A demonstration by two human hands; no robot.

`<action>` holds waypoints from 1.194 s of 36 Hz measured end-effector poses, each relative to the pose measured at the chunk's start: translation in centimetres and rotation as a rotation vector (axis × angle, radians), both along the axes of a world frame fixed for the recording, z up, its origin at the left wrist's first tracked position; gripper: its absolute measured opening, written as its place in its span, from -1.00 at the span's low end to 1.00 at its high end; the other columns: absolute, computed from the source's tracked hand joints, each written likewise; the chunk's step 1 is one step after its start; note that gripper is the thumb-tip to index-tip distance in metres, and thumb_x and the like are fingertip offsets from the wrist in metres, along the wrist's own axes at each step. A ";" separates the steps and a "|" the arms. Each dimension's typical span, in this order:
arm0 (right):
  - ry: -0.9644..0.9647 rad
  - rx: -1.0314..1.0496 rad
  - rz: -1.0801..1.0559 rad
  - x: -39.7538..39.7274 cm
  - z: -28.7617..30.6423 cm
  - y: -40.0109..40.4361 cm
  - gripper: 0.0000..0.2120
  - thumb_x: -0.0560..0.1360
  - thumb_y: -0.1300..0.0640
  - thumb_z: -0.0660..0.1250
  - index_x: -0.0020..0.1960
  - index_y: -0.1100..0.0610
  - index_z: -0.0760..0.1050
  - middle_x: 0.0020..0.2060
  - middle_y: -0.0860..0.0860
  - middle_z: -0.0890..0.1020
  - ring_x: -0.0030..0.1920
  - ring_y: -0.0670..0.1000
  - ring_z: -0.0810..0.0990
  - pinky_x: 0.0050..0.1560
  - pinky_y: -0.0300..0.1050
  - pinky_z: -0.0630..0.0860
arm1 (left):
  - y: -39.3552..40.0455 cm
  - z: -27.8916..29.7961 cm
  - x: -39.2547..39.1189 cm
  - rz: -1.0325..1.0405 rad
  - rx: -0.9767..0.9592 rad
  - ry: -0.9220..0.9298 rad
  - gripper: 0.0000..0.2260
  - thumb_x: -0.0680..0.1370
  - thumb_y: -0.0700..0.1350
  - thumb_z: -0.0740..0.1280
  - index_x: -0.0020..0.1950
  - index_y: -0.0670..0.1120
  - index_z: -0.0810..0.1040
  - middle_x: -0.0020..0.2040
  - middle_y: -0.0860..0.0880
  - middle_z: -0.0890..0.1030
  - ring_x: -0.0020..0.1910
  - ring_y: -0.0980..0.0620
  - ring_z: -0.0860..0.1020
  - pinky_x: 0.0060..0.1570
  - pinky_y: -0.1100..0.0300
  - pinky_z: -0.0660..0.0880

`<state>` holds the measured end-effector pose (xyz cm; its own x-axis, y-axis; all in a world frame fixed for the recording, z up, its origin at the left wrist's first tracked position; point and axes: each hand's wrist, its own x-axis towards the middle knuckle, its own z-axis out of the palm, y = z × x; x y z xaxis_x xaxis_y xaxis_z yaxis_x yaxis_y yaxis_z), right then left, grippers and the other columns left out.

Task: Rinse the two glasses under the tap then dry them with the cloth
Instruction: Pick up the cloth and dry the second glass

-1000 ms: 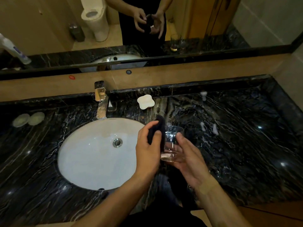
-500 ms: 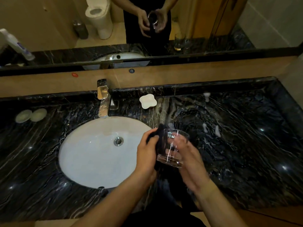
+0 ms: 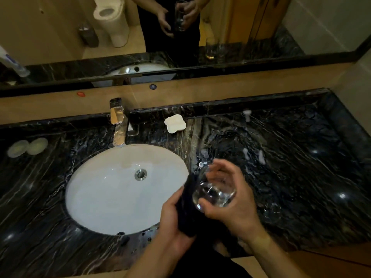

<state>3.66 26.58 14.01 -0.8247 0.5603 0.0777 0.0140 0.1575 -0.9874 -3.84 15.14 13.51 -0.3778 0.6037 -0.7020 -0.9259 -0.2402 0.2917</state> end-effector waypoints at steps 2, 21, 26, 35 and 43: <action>0.017 -0.010 0.023 0.0 0.0 -1.2 -0.23 0.21 0.22 0.59 0.32 -0.15 0.41 0.21 -0.09 0.59 0.25 0.03 0.59 0.22 -0.13 0.54 | 0.7 -0.2 -0.5 0.024 -0.019 0.024 -0.68 0.59 -0.12 0.20 -0.01 -0.27 0.70 -0.06 -0.26 0.67 -0.15 -0.16 0.68 -0.07 0.02 0.63; -0.250 0.143 -0.303 -3.5 -6.3 6.3 -0.12 0.23 0.02 0.66 0.42 -0.26 0.31 0.19 -0.26 0.54 0.28 -0.09 0.46 0.21 -0.30 0.39 | -3.6 -4.1 -5.2 -0.335 -0.278 0.383 -0.71 0.38 -0.10 0.45 0.07 -0.13 0.69 0.04 -0.19 0.71 0.05 -0.20 0.67 0.13 -0.10 0.58; -0.357 0.154 -0.434 -7.2 -9.2 10.4 -0.13 0.23 0.00 0.65 0.39 -0.32 0.27 0.16 -0.26 0.50 0.30 0.06 0.47 0.25 -0.02 0.46 | -5.1 -9.3 -5.6 -0.772 -0.473 1.133 -0.60 0.28 -0.11 0.51 0.09 0.13 0.61 0.07 0.15 0.64 0.09 0.23 0.60 0.13 0.20 0.51; -0.464 0.248 -0.484 -10.9 -12.2 14.2 -0.20 0.27 0.04 0.64 0.40 -0.17 0.33 0.33 -0.04 0.51 0.36 0.08 0.43 0.36 0.07 0.42 | -5.3 -13.3 -6.1 -1.188 -0.368 1.709 -0.57 0.43 0.00 0.27 0.31 0.22 0.39 0.36 0.08 0.41 0.31 0.08 0.47 0.15 0.17 0.55; -0.512 0.261 -0.490 -11.8 -13.5 14.9 -0.19 0.29 0.05 0.64 0.43 -0.11 0.32 0.34 -0.01 0.50 0.34 0.12 0.44 0.32 0.08 0.45 | -5.3 -14.4 -7.5 -1.262 -0.357 1.773 -0.57 0.48 0.02 0.31 0.35 0.18 0.42 0.39 0.05 0.38 0.33 0.03 0.44 0.09 0.21 0.55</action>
<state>-8.12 41.49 0.54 -0.4548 0.8880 -0.0676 0.5895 0.2432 -0.7703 -11.35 9.83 -0.92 -0.1972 0.9389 -0.2822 0.6815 0.3382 0.6490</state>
